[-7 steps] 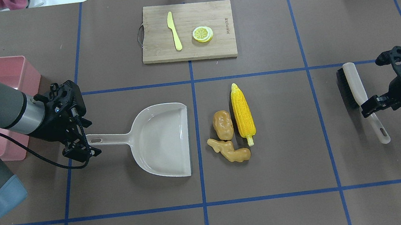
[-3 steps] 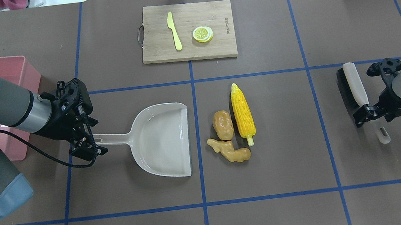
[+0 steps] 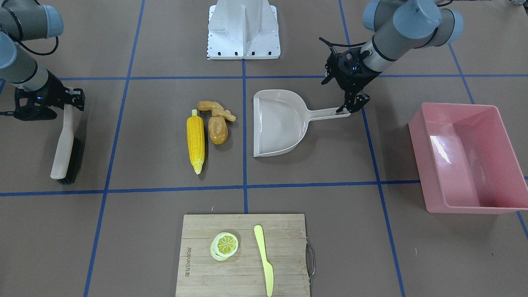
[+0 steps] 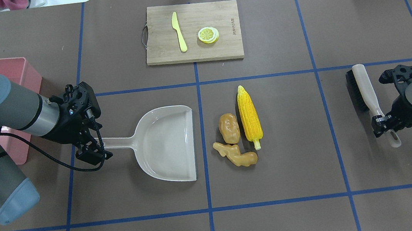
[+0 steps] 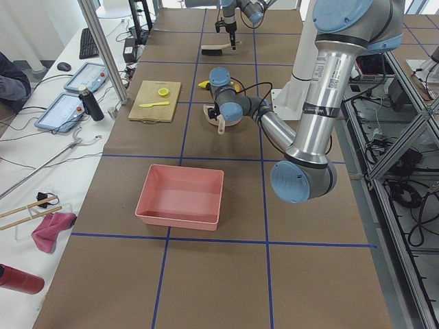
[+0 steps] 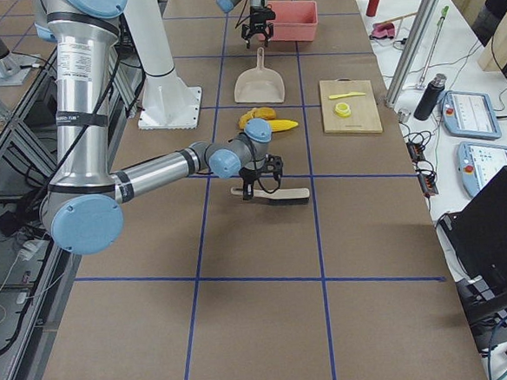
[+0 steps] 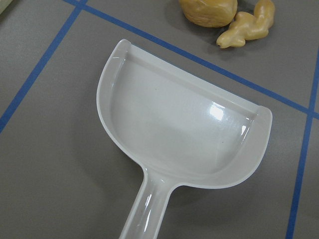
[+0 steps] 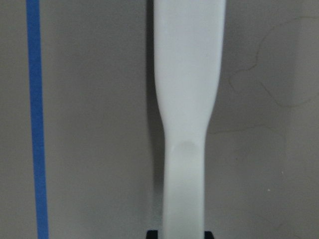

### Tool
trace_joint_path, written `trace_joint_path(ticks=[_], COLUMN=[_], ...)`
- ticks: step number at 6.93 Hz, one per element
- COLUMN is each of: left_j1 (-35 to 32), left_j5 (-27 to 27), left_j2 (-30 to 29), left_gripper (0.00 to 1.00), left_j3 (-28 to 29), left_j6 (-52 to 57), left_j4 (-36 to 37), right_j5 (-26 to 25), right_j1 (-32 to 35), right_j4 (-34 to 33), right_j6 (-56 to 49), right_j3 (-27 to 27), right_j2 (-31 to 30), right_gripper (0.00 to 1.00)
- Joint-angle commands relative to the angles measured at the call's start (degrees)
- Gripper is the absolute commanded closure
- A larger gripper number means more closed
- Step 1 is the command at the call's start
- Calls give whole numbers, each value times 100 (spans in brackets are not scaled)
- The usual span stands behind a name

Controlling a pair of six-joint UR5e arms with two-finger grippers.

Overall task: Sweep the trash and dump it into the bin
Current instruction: 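Grasp the dustpan handle with the left gripper while the right lifts the brush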

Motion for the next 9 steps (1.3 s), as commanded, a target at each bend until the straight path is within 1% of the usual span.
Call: trace_joint_path(ticks=[1,2,3,4,5,6,7,9], left_j1=[-10,-115,-368,-380,-397,-302,-205,-46], left_j5=[94,94,102,120,668,839,841,832], left_j2=[2,-6,37,55,64,125,108,91], left_gripper=[2,2,2,2,2,2,2,2], left_j3=[13,-57,-223,-138,-233,-129,-59,-41], left_j6=[40,275,443,757,1065,1155,1208,1550], left_j4=[158,166,166,175,123,18,-1,-27], right_j5=[14,14,14,-29,-82,-326,-511,-470], right_j1=[286,461,532,420,253,-88,-361,-609], right_j4=[-140,-227,-646,-1668,-2609,-2941,-2961,-3233], right_j6=[-214,-215,-223,-197,-171,-127,-118,-74], right_j3=[211,255,577,989,1141,1152,1195,1204], right_j2=[-139,-121,-26,628,1505,2018,2171,2427], right_gripper=[100,100,100,100,100,100,100,100])
